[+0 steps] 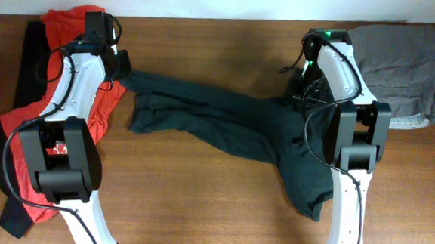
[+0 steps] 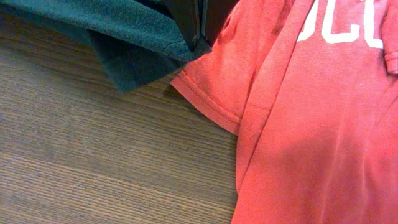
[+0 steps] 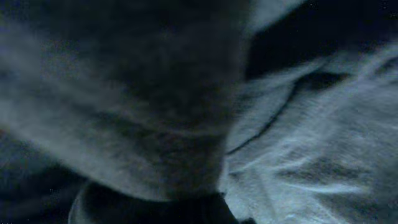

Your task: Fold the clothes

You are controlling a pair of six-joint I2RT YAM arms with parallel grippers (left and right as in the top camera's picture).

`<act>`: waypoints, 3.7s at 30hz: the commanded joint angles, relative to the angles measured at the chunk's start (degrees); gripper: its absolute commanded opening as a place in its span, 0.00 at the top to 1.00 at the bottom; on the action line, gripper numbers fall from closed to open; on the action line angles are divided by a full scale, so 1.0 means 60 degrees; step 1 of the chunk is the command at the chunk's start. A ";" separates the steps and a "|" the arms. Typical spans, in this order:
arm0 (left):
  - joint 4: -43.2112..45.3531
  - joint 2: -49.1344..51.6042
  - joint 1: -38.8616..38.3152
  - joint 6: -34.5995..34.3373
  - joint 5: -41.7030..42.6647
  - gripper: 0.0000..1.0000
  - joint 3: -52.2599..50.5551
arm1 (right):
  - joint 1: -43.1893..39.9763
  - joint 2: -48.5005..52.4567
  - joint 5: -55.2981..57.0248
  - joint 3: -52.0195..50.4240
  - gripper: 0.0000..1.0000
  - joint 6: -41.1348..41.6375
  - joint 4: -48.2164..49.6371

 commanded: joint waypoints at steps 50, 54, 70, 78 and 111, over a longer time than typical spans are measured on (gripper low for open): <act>-0.0044 0.0051 0.0080 0.0193 -0.0189 0.99 0.0095 | 0.1264 0.0127 0.0532 0.1290 0.47 -0.5512 0.1370; -0.0040 0.0051 0.0080 0.0193 -0.0193 0.99 0.0095 | 0.1264 0.0127 0.0535 0.1290 0.52 -0.5515 0.1730; -0.0029 0.0051 0.0080 0.0193 -0.0193 0.99 0.0095 | 0.1253 0.0117 0.0721 0.1479 0.96 -0.5512 0.2452; -0.0044 0.0051 0.0080 0.0193 -0.0189 0.99 0.0095 | 0.1257 0.0113 0.0714 0.3676 0.96 -0.4564 0.3508; -0.0036 0.0051 0.0080 0.0189 -0.0189 0.99 0.0095 | 0.2087 0.0790 -0.1188 0.3220 0.96 -0.4182 0.3916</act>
